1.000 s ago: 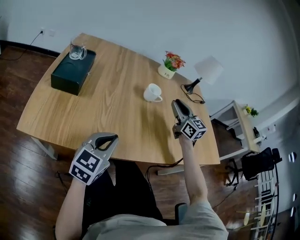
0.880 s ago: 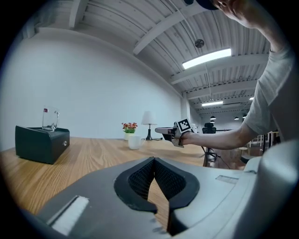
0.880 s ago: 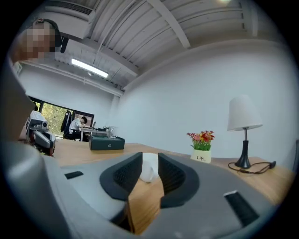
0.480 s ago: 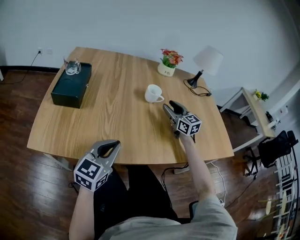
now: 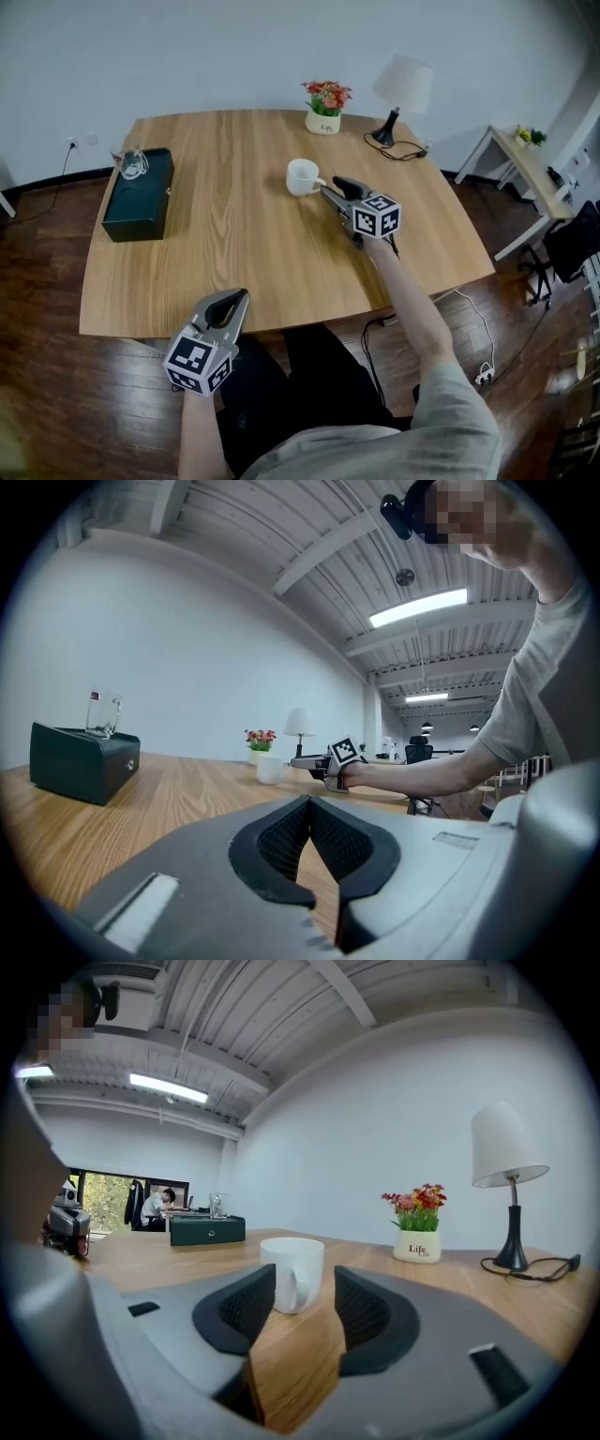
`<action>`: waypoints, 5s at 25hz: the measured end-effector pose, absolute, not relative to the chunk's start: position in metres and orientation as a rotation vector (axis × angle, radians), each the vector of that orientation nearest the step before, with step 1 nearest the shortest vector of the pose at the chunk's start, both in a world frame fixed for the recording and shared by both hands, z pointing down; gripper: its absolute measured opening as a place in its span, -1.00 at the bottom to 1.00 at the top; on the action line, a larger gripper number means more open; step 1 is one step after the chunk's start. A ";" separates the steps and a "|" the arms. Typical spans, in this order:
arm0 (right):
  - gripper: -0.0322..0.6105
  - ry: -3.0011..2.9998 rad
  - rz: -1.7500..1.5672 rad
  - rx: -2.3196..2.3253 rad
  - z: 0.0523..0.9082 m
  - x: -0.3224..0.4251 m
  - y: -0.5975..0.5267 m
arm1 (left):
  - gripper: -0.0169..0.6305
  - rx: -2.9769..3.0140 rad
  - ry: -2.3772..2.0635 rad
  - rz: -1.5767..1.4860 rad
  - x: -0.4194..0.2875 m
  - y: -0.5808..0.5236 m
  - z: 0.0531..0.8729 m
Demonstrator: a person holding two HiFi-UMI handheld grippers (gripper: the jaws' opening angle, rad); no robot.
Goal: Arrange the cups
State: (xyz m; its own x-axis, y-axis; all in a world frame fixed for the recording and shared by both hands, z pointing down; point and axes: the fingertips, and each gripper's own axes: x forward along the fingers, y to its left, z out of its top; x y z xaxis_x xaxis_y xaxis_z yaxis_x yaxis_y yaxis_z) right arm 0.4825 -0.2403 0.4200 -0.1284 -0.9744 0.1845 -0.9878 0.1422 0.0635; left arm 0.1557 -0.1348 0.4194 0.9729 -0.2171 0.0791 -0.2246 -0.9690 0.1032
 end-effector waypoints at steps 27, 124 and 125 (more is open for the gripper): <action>-0.72 -2.259 0.181 1.740 0.426 0.449 -0.255 | -0.93 3.002 -0.322 0.094 0.159 -0.133 0.418; -0.71 -2.553 -0.417 1.853 0.346 0.317 -0.072 | -0.93 3.044 -0.355 0.117 0.161 -0.125 0.417; -0.71 -2.547 -0.425 1.855 0.347 0.315 -0.073 | -0.93 3.059 -0.346 0.141 0.162 -0.123 0.418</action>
State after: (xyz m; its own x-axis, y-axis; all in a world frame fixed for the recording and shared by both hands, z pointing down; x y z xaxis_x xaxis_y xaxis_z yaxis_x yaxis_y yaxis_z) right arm 0.3154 -0.0733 0.3468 -0.3187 -0.9294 -0.1860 -0.9395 0.2837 0.1919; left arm 0.1617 -0.1228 0.4182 0.9706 -0.2200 0.0976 -0.2255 -0.9730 0.0494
